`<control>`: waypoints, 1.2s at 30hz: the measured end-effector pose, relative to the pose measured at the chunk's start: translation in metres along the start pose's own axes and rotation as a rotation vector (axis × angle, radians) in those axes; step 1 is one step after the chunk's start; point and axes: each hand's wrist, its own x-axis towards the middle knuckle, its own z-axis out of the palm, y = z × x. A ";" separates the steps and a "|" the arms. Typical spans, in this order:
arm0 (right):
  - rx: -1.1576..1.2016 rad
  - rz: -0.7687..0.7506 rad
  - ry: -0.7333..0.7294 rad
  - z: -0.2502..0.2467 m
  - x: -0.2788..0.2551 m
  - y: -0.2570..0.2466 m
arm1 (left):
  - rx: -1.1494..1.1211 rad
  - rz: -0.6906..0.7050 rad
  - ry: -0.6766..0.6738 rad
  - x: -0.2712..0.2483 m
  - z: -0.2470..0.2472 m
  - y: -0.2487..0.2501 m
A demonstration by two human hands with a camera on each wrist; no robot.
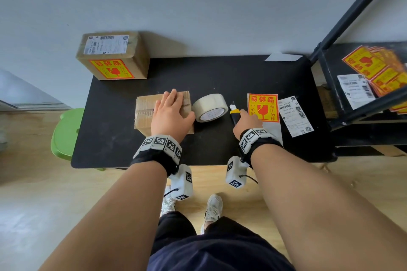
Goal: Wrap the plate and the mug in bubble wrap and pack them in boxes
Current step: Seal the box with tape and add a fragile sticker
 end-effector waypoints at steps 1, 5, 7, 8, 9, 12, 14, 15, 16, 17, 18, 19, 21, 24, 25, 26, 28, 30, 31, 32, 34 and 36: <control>0.033 -0.021 0.040 -0.002 0.000 -0.002 | -0.003 0.003 -0.001 0.000 0.000 0.000; 0.313 -0.234 0.266 -0.024 -0.006 -0.024 | -0.005 0.012 -0.003 -0.001 -0.002 0.001; 0.384 -0.346 0.273 -0.033 -0.010 -0.042 | -0.008 0.019 -0.006 -0.001 -0.003 0.001; 0.374 -0.400 0.242 -0.035 -0.013 -0.051 | -0.008 0.026 -0.011 -0.001 -0.004 0.000; 0.331 -0.453 0.199 -0.037 -0.015 -0.058 | -0.005 0.036 -0.018 -0.001 -0.005 -0.001; 0.053 -0.566 0.102 -0.038 -0.020 -0.067 | 0.000 0.066 -0.031 -0.003 -0.008 -0.003; -0.078 -0.558 0.074 -0.036 -0.023 -0.067 | -0.036 0.073 -0.005 -0.006 -0.007 -0.003; -0.105 -0.541 0.055 -0.035 -0.024 -0.068 | -0.050 0.072 0.012 -0.007 -0.006 -0.003; -0.118 -0.528 0.032 -0.034 -0.025 -0.068 | -0.052 0.070 0.023 -0.008 -0.005 -0.002; -0.114 -0.516 0.003 -0.033 -0.026 -0.069 | -0.044 0.066 0.028 -0.007 -0.004 -0.002; -0.096 -0.507 -0.023 -0.032 -0.027 -0.070 | -0.030 0.062 0.031 -0.007 -0.004 -0.001; -0.065 -0.497 -0.044 -0.031 -0.028 -0.070 | -0.012 0.059 0.035 -0.005 -0.004 -0.001; -0.009 -0.481 -0.059 -0.030 -0.030 -0.069 | 0.029 0.059 0.047 -0.003 -0.004 0.000; -0.008 -0.496 -0.045 -0.030 -0.035 -0.071 | 0.083 0.071 0.077 -0.002 -0.004 0.005; -0.018 -0.511 -0.041 -0.030 -0.035 -0.073 | 0.103 0.075 0.085 -0.003 -0.004 0.006; -0.033 -0.531 -0.029 -0.031 -0.036 -0.074 | 0.120 0.078 0.089 -0.003 -0.004 0.008; -0.071 -0.570 0.011 -0.033 -0.038 -0.077 | 0.145 0.085 0.091 -0.005 -0.004 0.008; -0.123 -0.601 0.042 -0.033 -0.038 -0.078 | 0.161 0.098 0.095 -0.005 -0.002 0.007; -0.147 -0.612 0.051 -0.031 -0.038 -0.079 | 0.166 0.105 0.098 -0.004 -0.001 0.006; -0.166 -0.619 0.056 -0.030 -0.038 -0.079 | 0.171 0.109 0.099 -0.003 0.000 0.005; -0.191 -0.630 0.072 -0.028 -0.038 -0.079 | 0.187 0.115 0.101 -0.001 0.003 0.004; -0.212 -0.641 0.096 -0.027 -0.039 -0.078 | 0.207 0.121 0.095 0.001 0.005 0.003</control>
